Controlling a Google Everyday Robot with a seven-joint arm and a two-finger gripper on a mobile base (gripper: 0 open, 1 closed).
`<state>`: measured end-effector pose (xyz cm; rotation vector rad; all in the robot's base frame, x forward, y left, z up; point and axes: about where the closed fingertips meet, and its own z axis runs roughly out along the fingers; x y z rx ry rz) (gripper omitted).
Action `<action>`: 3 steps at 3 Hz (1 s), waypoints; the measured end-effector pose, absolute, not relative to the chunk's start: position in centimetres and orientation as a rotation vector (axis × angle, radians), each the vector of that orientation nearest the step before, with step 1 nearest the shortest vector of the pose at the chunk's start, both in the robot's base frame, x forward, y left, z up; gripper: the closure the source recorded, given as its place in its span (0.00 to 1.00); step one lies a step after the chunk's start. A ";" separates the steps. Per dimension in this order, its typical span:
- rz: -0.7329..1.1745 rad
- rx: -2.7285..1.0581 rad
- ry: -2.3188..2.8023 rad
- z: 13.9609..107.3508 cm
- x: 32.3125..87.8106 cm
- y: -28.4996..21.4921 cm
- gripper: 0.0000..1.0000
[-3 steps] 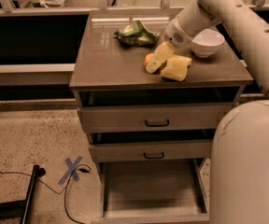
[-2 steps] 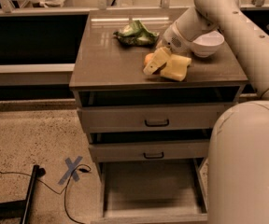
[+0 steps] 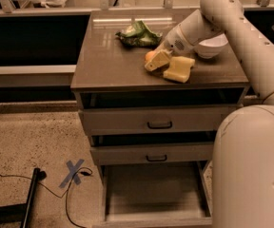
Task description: Place orange into bottom drawer
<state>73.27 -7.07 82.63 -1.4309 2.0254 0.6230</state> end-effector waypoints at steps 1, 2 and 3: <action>0.663 -1.429 1.867 87.2 72.2 -7.2 0.89; 0.579 -1.503 1.662 94.0 69.0 -8.3 1.00; 0.404 -1.506 1.567 99.2 64.6 -12.0 1.00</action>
Offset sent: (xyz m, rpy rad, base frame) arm -0.1027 -0.0328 0.2126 0.1395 -0.5164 0.2618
